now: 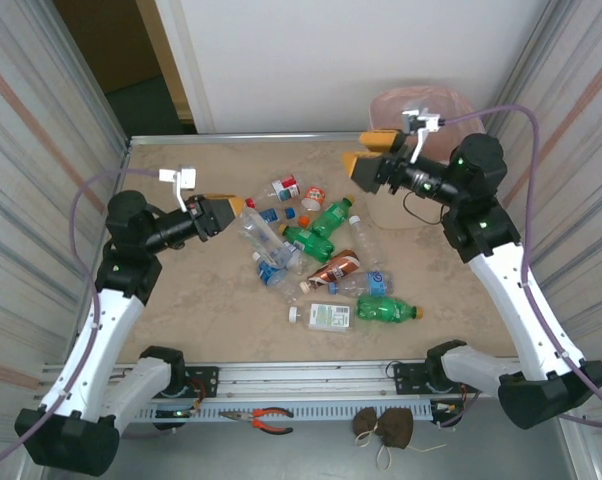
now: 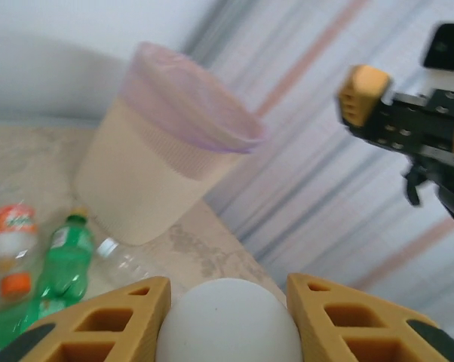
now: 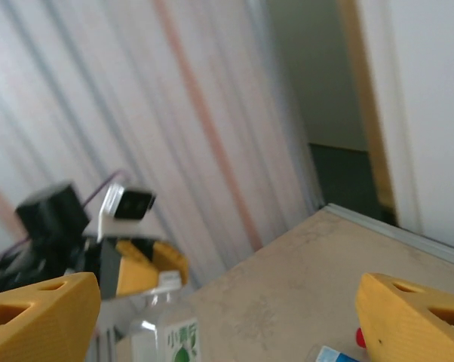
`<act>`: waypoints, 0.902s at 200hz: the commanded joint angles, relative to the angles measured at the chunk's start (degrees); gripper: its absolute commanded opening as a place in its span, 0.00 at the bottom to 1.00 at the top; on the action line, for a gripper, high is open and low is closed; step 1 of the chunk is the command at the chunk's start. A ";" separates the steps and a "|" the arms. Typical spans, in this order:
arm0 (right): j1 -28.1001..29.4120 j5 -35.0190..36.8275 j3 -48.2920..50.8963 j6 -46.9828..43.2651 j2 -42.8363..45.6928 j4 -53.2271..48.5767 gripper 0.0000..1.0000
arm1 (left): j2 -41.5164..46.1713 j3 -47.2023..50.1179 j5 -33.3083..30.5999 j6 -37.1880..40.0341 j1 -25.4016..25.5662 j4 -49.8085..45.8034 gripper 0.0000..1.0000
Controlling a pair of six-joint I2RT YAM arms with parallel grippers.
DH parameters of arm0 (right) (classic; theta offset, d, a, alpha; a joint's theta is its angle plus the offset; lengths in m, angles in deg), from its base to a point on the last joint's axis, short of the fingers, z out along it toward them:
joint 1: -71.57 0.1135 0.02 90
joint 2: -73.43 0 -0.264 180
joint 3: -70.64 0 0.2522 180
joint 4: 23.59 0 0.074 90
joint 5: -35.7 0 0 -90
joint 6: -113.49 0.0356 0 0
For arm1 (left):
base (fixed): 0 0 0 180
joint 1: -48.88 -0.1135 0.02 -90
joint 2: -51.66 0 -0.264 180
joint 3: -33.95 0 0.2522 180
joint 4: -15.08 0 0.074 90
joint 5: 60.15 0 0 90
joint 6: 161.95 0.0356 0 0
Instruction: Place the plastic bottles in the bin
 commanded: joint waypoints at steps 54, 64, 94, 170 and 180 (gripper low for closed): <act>13.86 -8.32 -0.93 -24.96 1.19 -10.21 0.94 | -2.02 -14.87 16.38 20.39 7.21 -2.81 0.00; 15.25 -7.74 -0.84 -25.68 0.93 -10.82 0.95 | -2.23 -15.51 16.51 20.82 7.93 -2.41 0.00; 18.21 -6.52 -1.09 -25.88 -0.45 -11.26 0.96 | -2.67 -17.17 17.26 22.52 10.57 -1.38 0.00; 25.16 -6.54 -1.55 -27.26 -4.08 -12.86 0.93 | -3.38 -19.07 14.36 24.29 12.06 -2.61 0.00; 25.97 -6.21 -1.79 -27.81 -4.69 -13.60 0.92 | -3.42 -19.07 14.37 24.25 12.09 -2.52 0.00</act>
